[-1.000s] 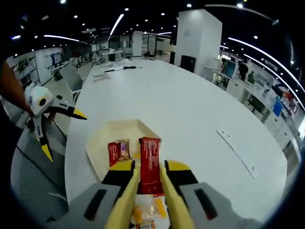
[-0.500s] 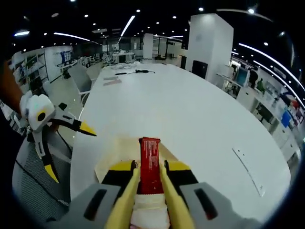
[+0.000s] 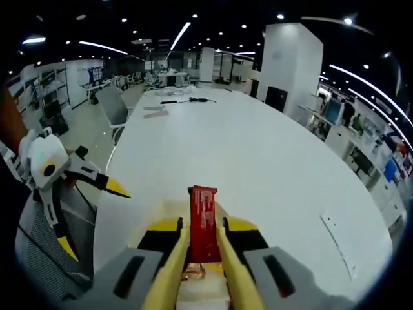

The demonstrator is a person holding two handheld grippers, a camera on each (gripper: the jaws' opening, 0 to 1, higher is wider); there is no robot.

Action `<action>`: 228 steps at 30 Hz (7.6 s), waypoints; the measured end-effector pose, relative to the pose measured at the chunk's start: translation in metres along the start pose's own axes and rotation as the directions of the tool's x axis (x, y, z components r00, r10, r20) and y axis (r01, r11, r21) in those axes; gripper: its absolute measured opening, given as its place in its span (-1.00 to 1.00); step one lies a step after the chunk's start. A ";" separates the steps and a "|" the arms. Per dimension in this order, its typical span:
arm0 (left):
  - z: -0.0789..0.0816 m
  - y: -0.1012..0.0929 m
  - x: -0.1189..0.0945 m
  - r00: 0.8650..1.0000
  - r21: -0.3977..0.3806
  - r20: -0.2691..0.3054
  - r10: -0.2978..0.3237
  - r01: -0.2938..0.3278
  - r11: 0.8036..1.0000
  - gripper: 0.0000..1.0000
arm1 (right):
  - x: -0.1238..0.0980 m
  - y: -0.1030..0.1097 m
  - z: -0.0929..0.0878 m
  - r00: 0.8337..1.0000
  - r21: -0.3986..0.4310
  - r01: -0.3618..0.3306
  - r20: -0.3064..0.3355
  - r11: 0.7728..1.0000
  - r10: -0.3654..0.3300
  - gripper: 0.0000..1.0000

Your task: Place the target food into the container with the food tongs after gripping and lifting it, then release it inside without dropping or visibly crushing the food.

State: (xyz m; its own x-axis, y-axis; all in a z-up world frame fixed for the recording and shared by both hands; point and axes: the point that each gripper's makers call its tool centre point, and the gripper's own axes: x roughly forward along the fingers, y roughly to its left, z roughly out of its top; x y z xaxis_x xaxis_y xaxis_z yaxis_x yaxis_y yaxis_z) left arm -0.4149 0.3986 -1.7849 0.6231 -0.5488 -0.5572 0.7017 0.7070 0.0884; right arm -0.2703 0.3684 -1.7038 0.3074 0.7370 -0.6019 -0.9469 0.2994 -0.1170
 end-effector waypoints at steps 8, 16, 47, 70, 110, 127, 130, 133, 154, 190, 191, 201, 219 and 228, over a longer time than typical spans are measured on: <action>0.004 0.001 -0.002 1.000 -0.007 0.017 0.010 -0.010 1.000 0.96 | -0.004 -0.009 0.003 1.000 -0.023 0.009 0.009 1.000 -0.009 -0.49; 0.003 0.001 0.000 1.000 -0.006 0.015 0.006 -0.006 1.000 0.96 | -0.006 -0.012 0.004 1.000 -0.016 0.009 0.019 1.000 -0.008 -0.48; 0.000 -0.002 0.000 1.000 -0.006 0.007 -0.014 0.014 1.000 0.94 | -0.089 -0.051 -0.040 0.992 -0.008 0.115 0.061 0.993 -0.114 -0.45; 0.000 -0.001 0.000 1.000 -0.022 0.006 -0.013 0.013 1.000 0.94 | -0.105 -0.062 -0.082 0.989 0.030 0.128 0.073 0.991 -0.130 -0.44; -0.003 -0.002 0.001 1.000 -0.050 -0.013 -0.022 0.021 0.999 0.92 | -0.027 -0.046 -0.167 0.996 0.089 0.040 -0.078 0.995 -0.034 -0.53; -0.003 0.000 0.000 1.000 -0.061 -0.007 -0.019 0.019 0.998 0.90 | -0.017 -0.047 -0.176 0.989 0.110 0.071 -0.140 0.991 -0.055 -0.63; -0.003 -0.001 0.000 1.000 -0.061 -0.007 -0.021 0.020 0.998 0.90 | -0.018 -0.047 -0.175 0.988 0.120 0.077 -0.145 0.990 -0.060 -0.63; -0.004 0.000 0.000 1.000 -0.063 -0.009 -0.018 0.017 0.998 0.90 | -0.020 -0.048 -0.176 0.988 0.138 0.077 -0.146 0.987 -0.056 -0.62; 0.001 0.000 0.000 1.000 -0.052 0.016 -0.018 0.018 0.998 0.99 | -0.045 -0.070 -0.137 0.989 0.154 0.116 -0.112 0.981 -0.099 -0.62; 0.002 0.008 -0.002 1.000 -0.050 0.022 0.021 -0.019 0.999 0.99 | 0.032 0.044 -0.001 0.998 -0.047 -0.056 -0.002 0.997 0.056 -0.57; 0.002 0.008 -0.002 1.000 -0.055 0.020 0.023 -0.021 0.998 0.99 | 0.034 0.049 0.001 0.998 -0.048 -0.063 0.002 0.997 0.063 -0.56; -0.002 0.007 0.000 1.000 -0.044 0.002 0.019 -0.019 0.999 0.99 | 0.017 0.046 0.009 0.997 -0.064 -0.059 0.037 0.996 0.061 -0.55; -0.006 0.003 0.003 0.999 -0.032 -0.032 0.008 -0.009 0.999 0.99 | -0.044 -0.010 -0.028 0.993 -0.013 0.023 0.119 1.000 -0.022 -0.52; -0.006 0.003 0.002 0.999 -0.037 -0.030 0.012 -0.013 0.999 0.99 | -0.071 -0.046 -0.074 0.988 0.022 0.066 0.135 0.998 -0.068 -0.52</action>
State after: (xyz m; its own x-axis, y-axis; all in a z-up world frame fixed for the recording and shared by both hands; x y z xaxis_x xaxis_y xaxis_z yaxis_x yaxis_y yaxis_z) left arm -0.4136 0.4022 -1.7902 0.6206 -0.5270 -0.5806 0.6804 0.7300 0.0646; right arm -0.2553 0.2575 -1.7140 0.3811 0.7899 -0.4804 -0.9223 0.3606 -0.1388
